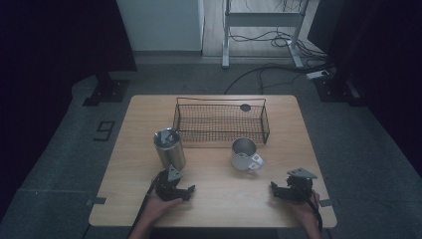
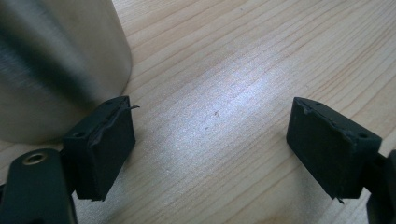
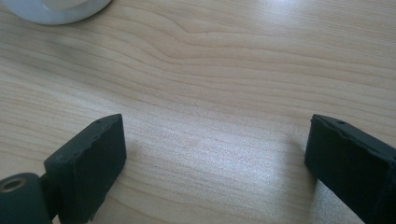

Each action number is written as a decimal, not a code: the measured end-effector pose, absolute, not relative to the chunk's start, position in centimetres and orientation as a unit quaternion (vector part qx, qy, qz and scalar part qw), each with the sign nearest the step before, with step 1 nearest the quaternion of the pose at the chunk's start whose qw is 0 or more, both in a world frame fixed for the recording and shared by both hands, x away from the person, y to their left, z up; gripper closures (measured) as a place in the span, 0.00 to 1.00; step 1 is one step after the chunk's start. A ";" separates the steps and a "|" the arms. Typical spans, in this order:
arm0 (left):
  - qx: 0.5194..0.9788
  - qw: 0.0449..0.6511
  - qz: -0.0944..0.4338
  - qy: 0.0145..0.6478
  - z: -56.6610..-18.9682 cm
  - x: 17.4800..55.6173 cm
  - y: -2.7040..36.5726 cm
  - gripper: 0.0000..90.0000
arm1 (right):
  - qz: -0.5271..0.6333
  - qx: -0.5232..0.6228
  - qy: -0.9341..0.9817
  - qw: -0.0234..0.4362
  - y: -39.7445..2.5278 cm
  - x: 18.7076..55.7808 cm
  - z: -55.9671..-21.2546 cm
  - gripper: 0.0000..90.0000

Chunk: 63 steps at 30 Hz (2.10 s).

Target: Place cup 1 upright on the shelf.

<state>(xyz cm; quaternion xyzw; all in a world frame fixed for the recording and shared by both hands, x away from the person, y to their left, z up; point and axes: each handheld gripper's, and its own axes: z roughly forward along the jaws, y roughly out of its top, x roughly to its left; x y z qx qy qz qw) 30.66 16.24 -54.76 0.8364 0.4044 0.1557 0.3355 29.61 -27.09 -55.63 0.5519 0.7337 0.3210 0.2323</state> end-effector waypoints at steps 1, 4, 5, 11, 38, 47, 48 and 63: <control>0.837 0.336 0.156 0.404 -54.8 30.7 16.2 0.17 | 0.321 0.553 0.733 0.233 -27.1 29.6 -55.6 0.06; 0.837 0.335 0.156 0.404 -54.8 30.7 16.2 0.17 | 0.320 0.556 0.731 0.233 -27.0 29.6 -55.6 0.05; 0.837 0.335 0.156 0.404 -54.8 30.7 16.2 0.17 | 0.320 0.556 0.731 0.233 -27.0 29.6 -55.6 0.05; 0.837 0.335 0.156 0.404 -54.8 30.7 16.2 0.17 | 0.315 0.569 0.722 0.238 -26.8 29.5 -55.6 0.05; 0.830 0.340 0.173 0.407 -54.2 29.7 15.4 0.17 | 0.313 0.571 0.721 0.238 -27.1 30.0 -55.6 0.03; 0.820 0.356 0.176 0.413 -52.2 29.4 16.4 0.17 | 0.312 0.573 0.719 0.238 -27.1 30.0 -55.6 0.03; 0.817 0.361 0.177 0.414 -51.7 29.4 16.7 0.17 | 0.312 0.573 0.719 0.238 -27.1 30.0 -55.6 0.03; 0.791 0.383 0.192 0.437 -49.0 29.2 19.3 0.15 | 0.311 0.579 0.714 0.241 -27.2 30.0 -55.6 0.03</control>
